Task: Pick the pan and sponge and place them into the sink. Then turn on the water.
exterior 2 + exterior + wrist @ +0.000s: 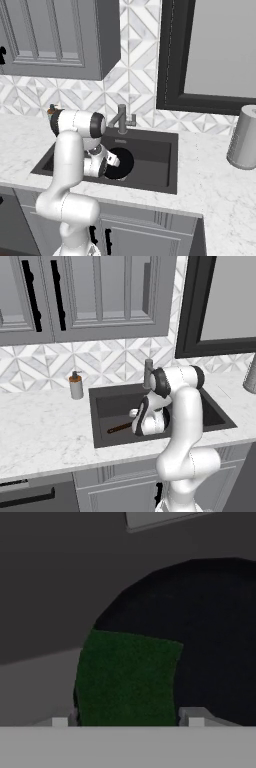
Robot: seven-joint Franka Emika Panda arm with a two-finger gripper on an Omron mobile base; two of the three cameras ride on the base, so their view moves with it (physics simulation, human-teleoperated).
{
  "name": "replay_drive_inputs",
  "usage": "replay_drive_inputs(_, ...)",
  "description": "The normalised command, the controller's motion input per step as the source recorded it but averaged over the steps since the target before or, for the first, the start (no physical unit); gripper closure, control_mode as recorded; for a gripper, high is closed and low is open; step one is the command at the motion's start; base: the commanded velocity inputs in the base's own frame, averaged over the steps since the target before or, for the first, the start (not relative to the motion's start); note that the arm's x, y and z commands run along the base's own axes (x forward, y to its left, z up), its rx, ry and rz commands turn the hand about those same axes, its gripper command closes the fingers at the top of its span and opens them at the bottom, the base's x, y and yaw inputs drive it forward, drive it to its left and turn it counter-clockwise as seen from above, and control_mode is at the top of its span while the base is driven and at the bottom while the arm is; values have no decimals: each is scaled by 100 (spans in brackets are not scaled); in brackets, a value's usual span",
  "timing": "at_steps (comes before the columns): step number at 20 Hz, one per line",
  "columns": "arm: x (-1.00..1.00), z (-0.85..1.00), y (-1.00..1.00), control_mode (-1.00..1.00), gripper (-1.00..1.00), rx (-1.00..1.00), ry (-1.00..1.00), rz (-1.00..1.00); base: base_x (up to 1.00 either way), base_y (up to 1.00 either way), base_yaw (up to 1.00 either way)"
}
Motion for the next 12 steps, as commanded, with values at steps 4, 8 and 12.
replay_drive_inputs(4, 0, 5, -1, -100, -100, 0, 0, 0, 0, 0, 0)
replay_drive_inputs(8, -7, 24, -1, -100, -100, 0, -1, 0, 0, 0, 0)
replay_drive_inputs(12, -50, 64, 0, -100, -100, 0, -4, 0, 0, 0, 0)
